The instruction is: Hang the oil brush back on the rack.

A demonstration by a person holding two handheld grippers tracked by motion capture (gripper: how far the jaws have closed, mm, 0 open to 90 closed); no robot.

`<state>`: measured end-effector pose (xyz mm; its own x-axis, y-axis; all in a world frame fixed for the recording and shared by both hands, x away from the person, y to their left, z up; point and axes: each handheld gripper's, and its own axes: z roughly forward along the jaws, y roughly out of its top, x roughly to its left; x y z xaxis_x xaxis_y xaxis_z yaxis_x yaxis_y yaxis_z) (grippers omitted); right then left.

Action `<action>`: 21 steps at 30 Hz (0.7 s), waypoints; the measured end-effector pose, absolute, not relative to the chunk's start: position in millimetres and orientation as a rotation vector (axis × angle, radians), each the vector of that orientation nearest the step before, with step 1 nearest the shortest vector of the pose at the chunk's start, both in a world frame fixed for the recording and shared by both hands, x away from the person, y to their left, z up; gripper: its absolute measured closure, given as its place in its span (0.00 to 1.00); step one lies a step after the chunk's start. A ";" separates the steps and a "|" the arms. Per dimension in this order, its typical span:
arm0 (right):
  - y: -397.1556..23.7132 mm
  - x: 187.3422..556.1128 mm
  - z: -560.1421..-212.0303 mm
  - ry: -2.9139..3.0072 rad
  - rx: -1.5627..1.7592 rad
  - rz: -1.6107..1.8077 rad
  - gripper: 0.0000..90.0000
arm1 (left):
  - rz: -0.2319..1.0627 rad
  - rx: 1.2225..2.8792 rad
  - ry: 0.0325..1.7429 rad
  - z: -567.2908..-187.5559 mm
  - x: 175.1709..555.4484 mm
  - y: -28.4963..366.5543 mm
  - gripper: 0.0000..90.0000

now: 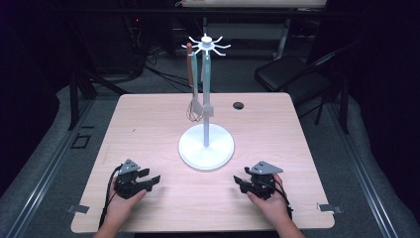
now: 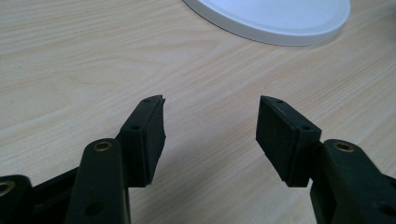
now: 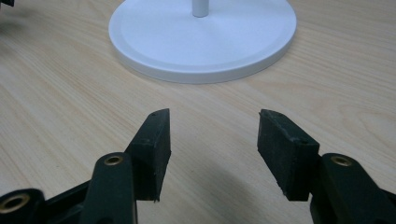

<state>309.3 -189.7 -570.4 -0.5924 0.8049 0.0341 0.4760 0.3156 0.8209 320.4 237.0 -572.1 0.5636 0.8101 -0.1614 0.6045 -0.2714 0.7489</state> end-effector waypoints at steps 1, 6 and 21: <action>-188.0 309.3 -571.7 2.193 1.145 1.193 0.49 | 0.320 1.989 1.137 -572.8 320.7 236.6 0.47; -187.2 309.6 -572.9 2.200 1.145 1.177 0.49 | 0.324 2.004 1.139 -574.8 323.5 237.2 0.47; -187.8 311.5 -575.8 2.184 1.169 1.178 0.47 | 0.333 2.017 1.162 -576.7 325.0 239.3 0.45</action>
<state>311.5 -187.8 -575.8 -0.5723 0.8189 0.0426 0.4857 0.2966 0.8223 325.0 239.3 -576.7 0.5499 0.8227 -0.1440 0.6215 -0.2879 0.7286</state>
